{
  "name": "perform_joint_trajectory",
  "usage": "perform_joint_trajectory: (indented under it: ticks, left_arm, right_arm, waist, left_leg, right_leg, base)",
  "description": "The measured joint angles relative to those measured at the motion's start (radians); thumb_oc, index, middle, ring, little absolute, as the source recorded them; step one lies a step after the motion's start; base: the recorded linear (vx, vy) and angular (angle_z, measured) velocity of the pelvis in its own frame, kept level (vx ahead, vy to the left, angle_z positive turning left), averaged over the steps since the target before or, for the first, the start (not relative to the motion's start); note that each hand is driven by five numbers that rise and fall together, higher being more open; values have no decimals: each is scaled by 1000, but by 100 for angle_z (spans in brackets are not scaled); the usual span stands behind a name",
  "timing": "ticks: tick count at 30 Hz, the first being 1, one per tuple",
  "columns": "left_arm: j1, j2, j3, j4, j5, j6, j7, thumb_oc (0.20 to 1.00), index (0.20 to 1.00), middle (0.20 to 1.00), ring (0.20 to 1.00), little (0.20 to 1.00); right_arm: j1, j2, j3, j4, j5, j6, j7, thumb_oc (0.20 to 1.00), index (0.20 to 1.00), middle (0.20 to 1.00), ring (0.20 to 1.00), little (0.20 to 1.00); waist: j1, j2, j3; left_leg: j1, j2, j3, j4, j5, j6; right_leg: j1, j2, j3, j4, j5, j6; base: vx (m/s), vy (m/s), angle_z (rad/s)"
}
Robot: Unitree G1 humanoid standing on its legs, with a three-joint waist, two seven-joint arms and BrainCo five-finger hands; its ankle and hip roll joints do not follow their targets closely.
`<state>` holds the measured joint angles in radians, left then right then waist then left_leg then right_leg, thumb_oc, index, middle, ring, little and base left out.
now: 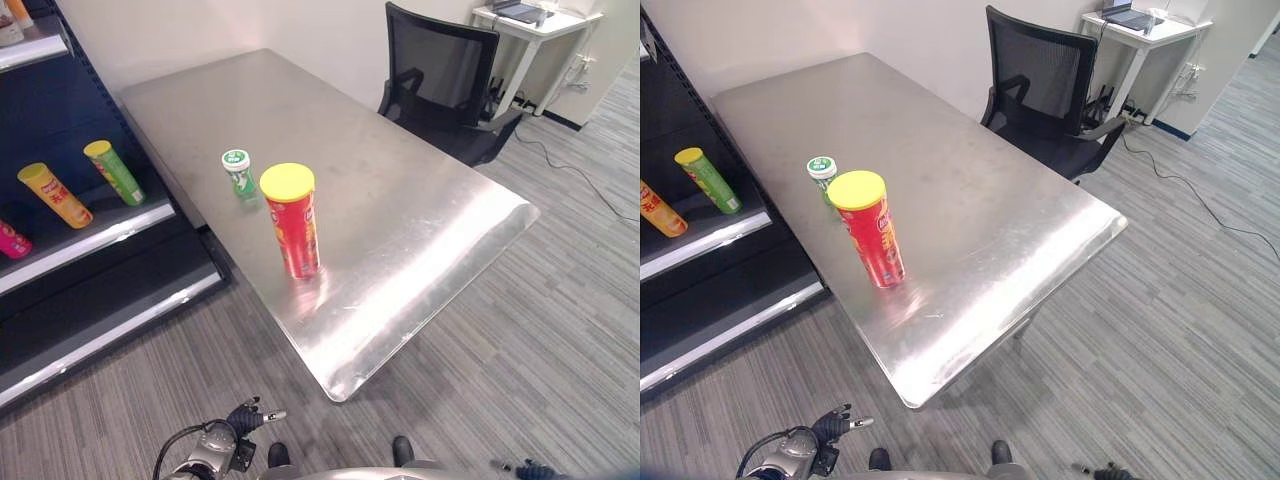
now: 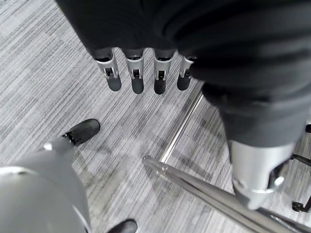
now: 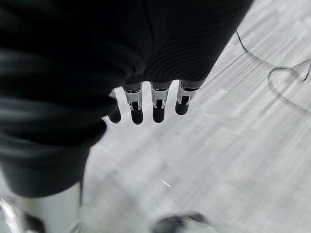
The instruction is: Put the goods on the table back onto the shelves and tidy them up.
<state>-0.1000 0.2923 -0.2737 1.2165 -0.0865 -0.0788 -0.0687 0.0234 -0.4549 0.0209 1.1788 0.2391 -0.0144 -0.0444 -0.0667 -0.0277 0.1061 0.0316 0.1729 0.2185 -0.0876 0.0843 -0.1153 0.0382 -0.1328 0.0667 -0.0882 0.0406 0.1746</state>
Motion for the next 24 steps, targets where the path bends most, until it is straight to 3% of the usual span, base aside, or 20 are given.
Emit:
perform_joint_trajectory:
  ticks: [2,3,5,8,10,13,14,18,19,22,23,24]
  left_arm:
    - [30,1,28,-54,29,6,-1,1000,1000,1000,1000,1000]
    - [46,0,40,-55,30,1,0,1000,1000,1000,1000,1000]
    - [59,-5,51,-61,30,1,2,1000,1000,1000,1000,1000]
    - [67,-13,58,-61,29,-1,1,1000,1000,1000,1000,1000]
    - [80,-22,76,-58,29,0,0,1000,1000,1000,1000,1000]
    - [98,-28,74,-62,29,-1,-4,1000,1000,1000,1000,1000]
    - [96,-29,74,-64,28,-1,-4,1000,1000,1000,1000,1000]
    - [102,-40,69,-86,27,-6,-11,1000,1000,1000,1000,1000]
    - [102,-40,69,-86,27,-6,-11,1000,1000,1000,1000,1000]
    - [132,-40,69,-86,25,-7,-12,1000,1000,1000,1000,1000]
    - [136,-42,70,-81,24,-8,-12,1000,1000,1000,1000,1000]
    - [142,-42,71,-78,24,-10,-11,1000,1000,1000,1000,1000]
  right_arm:
    - [69,-98,-124,-331,-12,22,-20,1000,1000,1000,1000,1000]
    - [45,-198,-152,-422,-31,-35,-56,1000,1000,1000,1000,1000]
    - [30,-361,-221,-617,-81,-25,-92,1000,1000,1000,1000,1000]
    - [-35,-512,-306,-775,-141,-73,-137,1000,1000,1000,1000,1000]
    - [-118,-543,-298,-876,-160,-101,-143,1000,1000,1000,1000,1000]
    - [-278,-553,-182,-1028,-137,-122,-122,1000,1000,1000,1000,1000]
    - [-334,-557,-132,-1074,-135,-170,-104,1000,1000,1000,1000,1000]
    - [-522,-561,98,-1241,-45,-225,5,1000,1000,1000,1000,1000]
    - [-528,-560,108,-1248,-37,-226,12,1000,1000,1000,1000,1000]
    - [-634,-536,255,-1265,60,-235,88,1000,1000,1000,1000,1000]
    - [-711,-539,353,-1249,99,-225,110,1000,1000,1000,1000,1000]
    - [-736,-536,377,-1242,110,-226,129,1000,1000,1000,1000,1000]
  waist:
    - [-10,10,-2]
    - [-19,12,-6]
    - [-29,16,-10]
    - [-33,17,-16]
    - [-31,10,-16]
    - [-22,4,-18]
    - [-4,2,-20]
    - [55,1,-21]
    - [57,1,-21]
    - [84,-6,-22]
    - [77,-5,-22]
    - [80,-4,-23]
  left_leg:
    - [2,-3,8,0,-6,-4]
    - [6,-6,13,0,-6,-4]
    - [4,-7,13,0,-6,-4]
    - [5,-4,12,0,-5,-5]
    - [3,-3,13,0,-3,-6]
    - [4,-3,15,0,-1,-7]
    - [3,-2,10,0,2,-5]
    - [3,-2,2,0,4,-6]
    - [3,-2,1,0,4,-6]
    - [-3,-5,-21,0,10,-5]
    - [0,-7,-23,0,10,-5]
    - [0,-7,-28,0,11,-5]
  right_leg:
    - [-2,-5,2,0,0,0]
    - [-2,-8,5,0,1,3]
    - [-4,-10,5,0,2,4]
    - [-8,-6,4,0,3,5]
    - [-5,-5,5,0,7,5]
    - [-5,-5,6,0,10,5]
    - [-3,-4,1,-1,10,5]
    - [7,-5,-15,-1,8,7]
    - [8,-6,-17,-1,8,7]
    - [20,-8,-37,-1,4,10]
    - [23,-10,-46,-1,3,10]
    - [25,-11,-50,-1,2,12]
  base:
    - [31,76,-9]
    - [9,48,-8]
    - [-1,16,-3]
    - [0,0,0]
    - [15,1,-1]
    - [10,-5,-2]
    - [23,-11,9]
    - [18,-8,11]
    - [18,-12,21]
    - [26,-12,17]
    - [11,-11,13]
    - [15,-15,19]
